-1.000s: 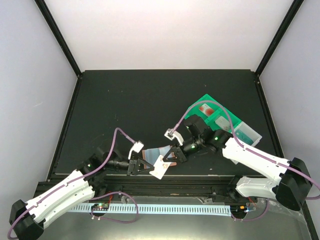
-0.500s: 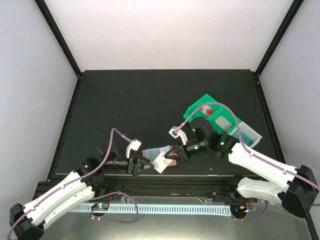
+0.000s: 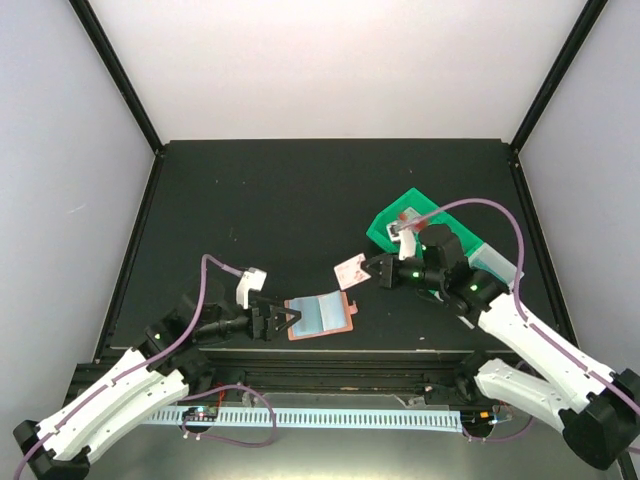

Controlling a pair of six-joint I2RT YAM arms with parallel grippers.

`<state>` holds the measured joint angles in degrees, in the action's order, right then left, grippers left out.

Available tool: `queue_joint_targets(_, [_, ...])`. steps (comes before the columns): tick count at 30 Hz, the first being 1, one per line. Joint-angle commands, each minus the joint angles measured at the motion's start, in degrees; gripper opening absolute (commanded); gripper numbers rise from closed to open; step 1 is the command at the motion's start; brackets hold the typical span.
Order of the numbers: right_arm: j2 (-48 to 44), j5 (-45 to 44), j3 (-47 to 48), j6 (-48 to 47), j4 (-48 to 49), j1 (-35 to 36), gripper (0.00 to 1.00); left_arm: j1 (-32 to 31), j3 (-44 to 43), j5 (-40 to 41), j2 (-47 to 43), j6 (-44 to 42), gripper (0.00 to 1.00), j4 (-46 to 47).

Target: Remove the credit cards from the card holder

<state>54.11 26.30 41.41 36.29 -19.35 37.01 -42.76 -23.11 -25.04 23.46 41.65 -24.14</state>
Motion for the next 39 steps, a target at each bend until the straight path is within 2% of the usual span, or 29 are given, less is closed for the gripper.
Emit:
queue_joint_targets(1, [-3.5, -12.3, -1.1, 5.5, -1.2, -4.0, 0.01, 0.1, -2.2, 4.6, -0.5, -1.1, 0.99, -3.3])
queue_joint_targets(8, [-5.8, -26.1, -1.4, 8.0, -5.0, -11.7, 0.01, 0.1, -1.2, 4.7, 0.0, -1.3, 0.99, -2.4])
queue_joint_targets(15, [-4.0, -38.3, -0.5, 7.6, -6.1, -18.2, 0.01, 0.1, -0.1, 4.6, 0.2, -1.4, 0.99, -1.1])
queue_joint_targets(24, [1.7, -42.3, -0.8, 6.8, -2.0, -24.6, 0.01, 0.1, 0.7, 4.1, -0.4, -1.1, 0.99, -0.5])
queue_joint_targets(39, [9.0, -41.7, -6.5, 9.4, 10.4, -29.8, 0.01, 0.1, 1.6, 3.8, -1.1, 1.0, 0.99, 1.1])
